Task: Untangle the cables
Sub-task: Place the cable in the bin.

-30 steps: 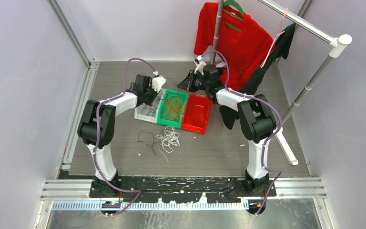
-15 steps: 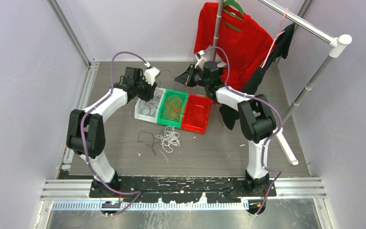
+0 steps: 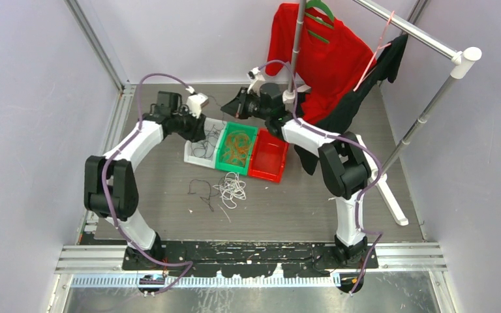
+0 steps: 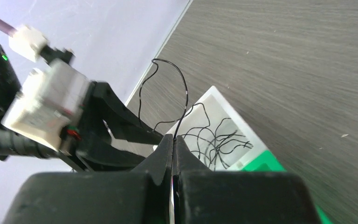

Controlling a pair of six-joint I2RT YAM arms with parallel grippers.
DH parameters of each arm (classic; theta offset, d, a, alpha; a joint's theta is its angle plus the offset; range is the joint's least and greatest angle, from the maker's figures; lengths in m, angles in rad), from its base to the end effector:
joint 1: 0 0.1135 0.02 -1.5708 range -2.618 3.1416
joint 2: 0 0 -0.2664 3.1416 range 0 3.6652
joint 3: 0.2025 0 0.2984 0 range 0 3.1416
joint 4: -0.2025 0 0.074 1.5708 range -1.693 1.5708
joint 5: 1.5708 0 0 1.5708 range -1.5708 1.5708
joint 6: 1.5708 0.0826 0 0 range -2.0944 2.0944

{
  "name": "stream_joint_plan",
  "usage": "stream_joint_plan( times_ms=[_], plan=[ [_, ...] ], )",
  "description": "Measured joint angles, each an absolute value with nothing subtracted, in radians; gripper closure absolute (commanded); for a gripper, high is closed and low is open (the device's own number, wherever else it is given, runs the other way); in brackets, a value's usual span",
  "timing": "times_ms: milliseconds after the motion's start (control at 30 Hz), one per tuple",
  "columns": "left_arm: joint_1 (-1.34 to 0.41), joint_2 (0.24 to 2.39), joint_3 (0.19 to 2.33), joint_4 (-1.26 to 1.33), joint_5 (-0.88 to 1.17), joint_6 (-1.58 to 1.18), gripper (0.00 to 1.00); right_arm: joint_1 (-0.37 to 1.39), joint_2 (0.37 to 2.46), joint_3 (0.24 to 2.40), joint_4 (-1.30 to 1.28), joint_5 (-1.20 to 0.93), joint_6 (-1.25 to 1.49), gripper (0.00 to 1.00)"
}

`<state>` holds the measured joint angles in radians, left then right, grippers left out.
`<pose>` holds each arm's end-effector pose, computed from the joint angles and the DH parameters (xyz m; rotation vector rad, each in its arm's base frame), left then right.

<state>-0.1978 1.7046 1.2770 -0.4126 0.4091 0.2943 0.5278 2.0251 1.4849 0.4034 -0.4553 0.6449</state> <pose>0.4312 -0.1199 0.1994 0.7562 2.2426 -0.4454 0.4700 0.3161 0.2338 -0.2611 1.8431 1.2322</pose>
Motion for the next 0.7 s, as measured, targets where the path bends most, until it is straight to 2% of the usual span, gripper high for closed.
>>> stream_joint_plan(
  times_ms=[400, 500, 700],
  plan=[
    [0.01, 1.61, 1.348, -0.633, 0.793, 0.303, 0.67, 0.713, 2.093, 1.598, 0.134, -0.15, 0.403, 0.99],
    [0.023, 1.589, 1.351, -0.637, 0.773, 0.296, 0.67, 0.733, 2.127, 1.631, 0.075, -0.07, 0.375, 0.99],
    [0.029, 1.557, 1.327, -0.531, 0.54, 0.264, 0.65, 0.775, 2.214, 1.735, -0.015, 0.072, 0.348, 0.99]
  ],
)
